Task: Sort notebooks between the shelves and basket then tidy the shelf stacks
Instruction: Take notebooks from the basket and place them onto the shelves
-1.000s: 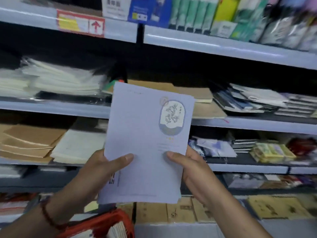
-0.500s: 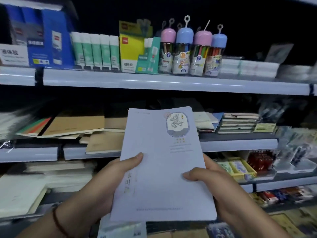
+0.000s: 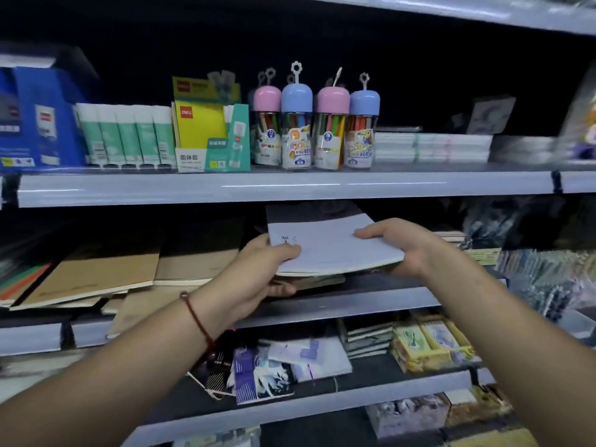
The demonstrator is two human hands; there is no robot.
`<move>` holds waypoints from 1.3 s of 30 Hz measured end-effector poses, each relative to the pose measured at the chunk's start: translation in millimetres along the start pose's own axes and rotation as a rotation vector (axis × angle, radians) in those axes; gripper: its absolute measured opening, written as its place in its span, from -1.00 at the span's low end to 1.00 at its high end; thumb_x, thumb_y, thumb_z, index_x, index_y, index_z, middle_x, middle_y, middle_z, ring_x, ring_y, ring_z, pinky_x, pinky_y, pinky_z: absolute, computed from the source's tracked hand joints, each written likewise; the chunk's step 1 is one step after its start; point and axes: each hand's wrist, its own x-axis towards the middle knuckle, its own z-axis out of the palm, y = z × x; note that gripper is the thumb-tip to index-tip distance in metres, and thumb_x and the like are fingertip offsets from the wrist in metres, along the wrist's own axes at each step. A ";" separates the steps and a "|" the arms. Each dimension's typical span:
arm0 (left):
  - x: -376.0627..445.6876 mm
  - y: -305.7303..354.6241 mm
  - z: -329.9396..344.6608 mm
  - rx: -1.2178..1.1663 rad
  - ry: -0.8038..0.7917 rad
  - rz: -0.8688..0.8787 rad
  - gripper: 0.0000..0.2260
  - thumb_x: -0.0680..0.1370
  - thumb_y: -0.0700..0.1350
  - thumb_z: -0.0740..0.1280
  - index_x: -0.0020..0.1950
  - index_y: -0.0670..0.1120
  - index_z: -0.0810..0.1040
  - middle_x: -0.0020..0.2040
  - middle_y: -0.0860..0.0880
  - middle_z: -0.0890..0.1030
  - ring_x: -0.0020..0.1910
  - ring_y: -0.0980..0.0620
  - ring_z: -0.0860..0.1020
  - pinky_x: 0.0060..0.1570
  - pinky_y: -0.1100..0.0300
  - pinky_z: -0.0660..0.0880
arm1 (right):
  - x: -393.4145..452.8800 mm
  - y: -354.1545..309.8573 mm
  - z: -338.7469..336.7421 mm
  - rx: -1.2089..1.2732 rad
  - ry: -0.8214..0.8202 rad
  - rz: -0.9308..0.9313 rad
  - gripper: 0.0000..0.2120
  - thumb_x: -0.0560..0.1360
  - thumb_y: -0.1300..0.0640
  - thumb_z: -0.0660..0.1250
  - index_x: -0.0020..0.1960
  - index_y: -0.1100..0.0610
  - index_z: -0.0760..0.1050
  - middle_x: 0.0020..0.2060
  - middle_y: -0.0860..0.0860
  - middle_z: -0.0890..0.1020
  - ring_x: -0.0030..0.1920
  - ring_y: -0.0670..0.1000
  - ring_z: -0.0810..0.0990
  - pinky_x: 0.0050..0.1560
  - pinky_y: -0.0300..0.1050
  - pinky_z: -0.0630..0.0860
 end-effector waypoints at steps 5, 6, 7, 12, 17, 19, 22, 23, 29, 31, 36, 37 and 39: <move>46.3 -8.1 19.7 0.177 0.135 0.043 -0.45 0.58 -0.13 0.35 0.55 0.01 0.26 0.00 -0.07 0.58 -0.43 0.05 0.49 -0.55 0.29 0.41 | 29.9 -14.3 -13.9 0.009 0.066 0.034 -0.92 0.55 0.22 0.34 -0.06 0.22 0.45 -0.25 0.12 0.58 -0.33 0.07 0.64 -0.48 -0.16 0.57; 51.9 -10.1 22.1 0.247 0.158 0.058 -0.45 0.59 -0.10 0.34 0.55 0.00 0.26 -0.08 -0.06 0.59 -0.44 0.06 0.48 -0.56 0.30 0.40 | 32.9 -13.7 -17.7 0.035 0.076 0.024 -0.90 0.55 0.23 0.33 -0.08 0.21 0.42 -0.24 0.12 0.55 -0.30 0.07 0.61 -0.48 -0.16 0.56; 56.5 -11.7 23.8 0.306 0.175 0.070 -0.48 0.59 -0.07 0.34 0.54 -0.01 0.29 -0.14 -0.05 0.59 -0.44 0.05 0.48 -0.57 0.31 0.39 | 34.9 -12.7 -20.7 0.042 0.073 0.009 -0.90 0.55 0.25 0.31 -0.11 0.21 0.40 -0.24 0.13 0.53 -0.29 0.08 0.58 -0.47 -0.15 0.56; 66.8 -14.0 22.8 0.762 0.151 0.159 -0.61 0.59 0.13 0.27 0.36 0.00 0.54 0.07 -0.05 0.68 -0.21 0.03 0.62 -0.26 0.26 0.50 | 60.0 5.2 -34.5 -0.483 0.295 -0.320 -0.76 0.47 0.39 0.34 0.04 0.12 0.58 0.01 0.10 0.60 0.02 0.09 0.57 -0.04 -0.15 0.46; 65.3 -14.7 23.6 1.116 0.090 0.209 -0.77 0.58 0.09 0.23 0.05 0.08 0.65 0.02 0.02 0.68 0.05 -0.08 0.61 -0.04 0.18 0.52 | 68.2 19.2 -36.7 -0.753 0.322 -0.381 -0.66 0.51 0.29 0.20 0.14 0.00 0.61 0.07 0.02 0.59 -0.02 0.07 0.55 -0.09 -0.22 0.41; 65.6 -15.5 22.4 1.145 0.084 0.237 -0.77 0.58 0.09 0.22 -0.11 0.06 0.63 -0.15 0.03 0.67 -0.07 -0.10 0.61 -0.14 0.17 0.50 | 68.2 21.4 -37.7 -0.810 0.330 -0.392 -0.62 0.53 0.26 0.17 0.23 0.00 0.60 0.12 0.01 0.57 -0.04 0.04 0.52 -0.25 -0.24 0.37; 62.0 -15.8 21.7 1.142 0.093 0.270 -0.71 0.61 0.11 0.22 0.16 0.02 0.64 0.04 -0.02 0.69 0.06 -0.08 0.62 0.06 0.12 0.55 | 68.9 24.2 -41.2 -0.863 0.325 -0.427 -0.62 0.55 0.23 0.18 0.27 -0.01 0.59 0.22 0.03 0.59 -0.07 0.03 0.53 -0.26 -0.23 0.38; 59.2 -15.7 21.1 1.128 0.101 0.288 -0.69 0.61 0.11 0.22 0.21 0.02 0.62 0.06 -0.01 0.69 0.09 -0.06 0.61 0.08 0.13 0.54 | 69.1 25.8 -41.8 -0.883 0.337 -0.447 -0.64 0.56 0.21 0.19 0.26 0.01 0.60 0.23 0.05 0.59 -0.08 0.04 0.55 -0.23 -0.22 0.42; 9.7 -41.2 -6.3 0.953 0.236 0.493 -0.73 0.61 0.11 0.25 0.30 0.17 0.42 -0.30 0.05 0.58 -0.27 0.12 0.56 -0.19 0.04 0.52 | 27.6 54.1 -13.4 -0.944 0.447 -1.043 -0.76 0.57 0.17 0.26 0.18 0.09 0.60 0.21 0.03 0.52 0.23 0.09 0.47 0.25 -0.05 0.39; -21.6 -66.8 -19.8 0.988 0.188 0.509 -0.79 0.62 0.11 0.24 0.25 0.19 0.42 -0.29 0.10 0.55 -0.30 0.15 0.52 -0.30 0.23 0.44 | -1.5 80.6 10.5 -0.925 0.285 -1.187 -0.78 0.56 0.16 0.26 0.15 0.09 0.61 0.15 -0.01 0.55 0.20 0.01 0.49 0.20 -0.10 0.41; -85.1 -187.1 -90.2 1.279 0.038 0.325 -0.66 0.57 0.24 0.15 0.31 0.24 0.46 0.13 0.21 0.61 -0.01 0.15 0.62 -0.13 0.27 0.54 | -26.2 184.6 77.7 -1.110 -0.245 -1.025 -0.75 0.59 0.06 0.23 0.22 -0.02 0.57 0.17 -0.14 0.58 0.19 -0.11 0.46 0.19 -0.33 0.26; -96.5 -213.7 -111.4 1.311 0.024 0.231 -0.62 0.56 0.26 0.15 0.36 0.24 0.43 0.22 0.20 0.57 0.09 0.11 0.61 -0.03 0.22 0.56 | -24.2 208.0 92.5 -1.130 -0.318 -0.938 -0.72 0.59 0.04 0.23 0.27 -0.04 0.55 0.21 -0.15 0.56 0.23 -0.12 0.44 0.22 -0.37 0.21; -123.0 -258.8 -157.9 1.322 -0.015 -0.035 -0.51 0.56 0.29 0.11 0.48 0.25 0.30 0.41 0.18 0.43 0.29 0.07 0.52 0.19 0.13 0.51 | -17.8 253.6 125.8 -1.171 -0.439 -0.781 -0.66 0.59 0.02 0.23 0.35 -0.08 0.50 0.29 -0.17 0.51 0.29 -0.13 0.41 0.27 -0.34 0.24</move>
